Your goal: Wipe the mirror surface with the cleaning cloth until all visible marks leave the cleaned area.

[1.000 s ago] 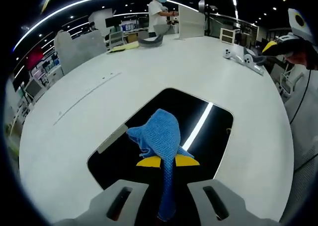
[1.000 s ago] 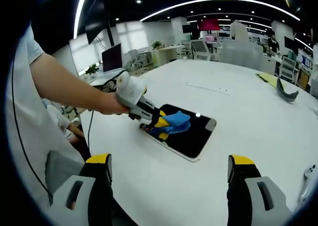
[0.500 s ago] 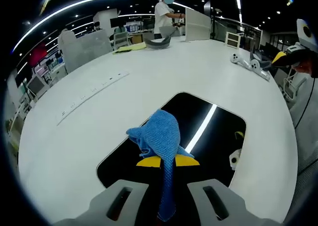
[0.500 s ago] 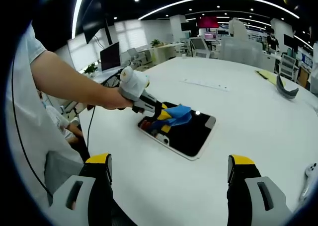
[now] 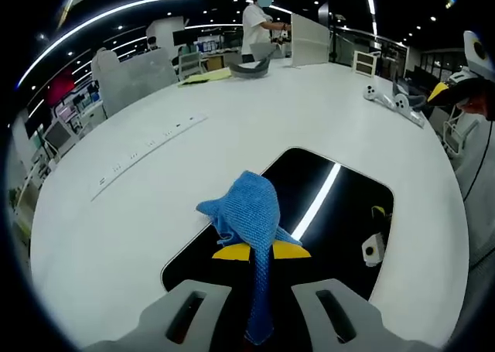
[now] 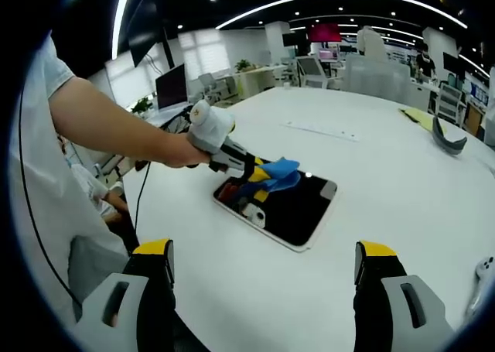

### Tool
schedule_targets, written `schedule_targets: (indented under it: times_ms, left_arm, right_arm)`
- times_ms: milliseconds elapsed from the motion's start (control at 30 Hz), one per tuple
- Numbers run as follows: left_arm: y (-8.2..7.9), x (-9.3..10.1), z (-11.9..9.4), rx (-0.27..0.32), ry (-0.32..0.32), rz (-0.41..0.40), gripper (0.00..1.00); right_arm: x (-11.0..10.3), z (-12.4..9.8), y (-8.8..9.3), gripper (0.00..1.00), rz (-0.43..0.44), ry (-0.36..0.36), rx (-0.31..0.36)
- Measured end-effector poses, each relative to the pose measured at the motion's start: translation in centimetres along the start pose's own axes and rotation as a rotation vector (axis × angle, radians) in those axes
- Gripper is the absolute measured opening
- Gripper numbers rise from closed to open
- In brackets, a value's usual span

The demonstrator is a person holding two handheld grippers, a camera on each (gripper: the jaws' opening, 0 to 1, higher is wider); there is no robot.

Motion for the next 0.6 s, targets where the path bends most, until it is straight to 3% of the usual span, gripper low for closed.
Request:
schedule_targets:
  times_ms: [600]
  left_arm:
    - [-0.3,-1.5,0.6,0.012,-0.053,-0.031,0.04]
  right_arm:
    - [0.2,0.5,0.2,0.97,0.011,-0.001,-0.014]
Point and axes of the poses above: the point that each gripper's makers call its tool centre point, and the gripper's own axes: z roughly forward along the fingers, x roughly to its right, y roughly out of its underside, the point moved 8 cm from there along -z, roughly backward along the fingers, and after that the axes turned 5 degrees about z, right-handed, at the moved point
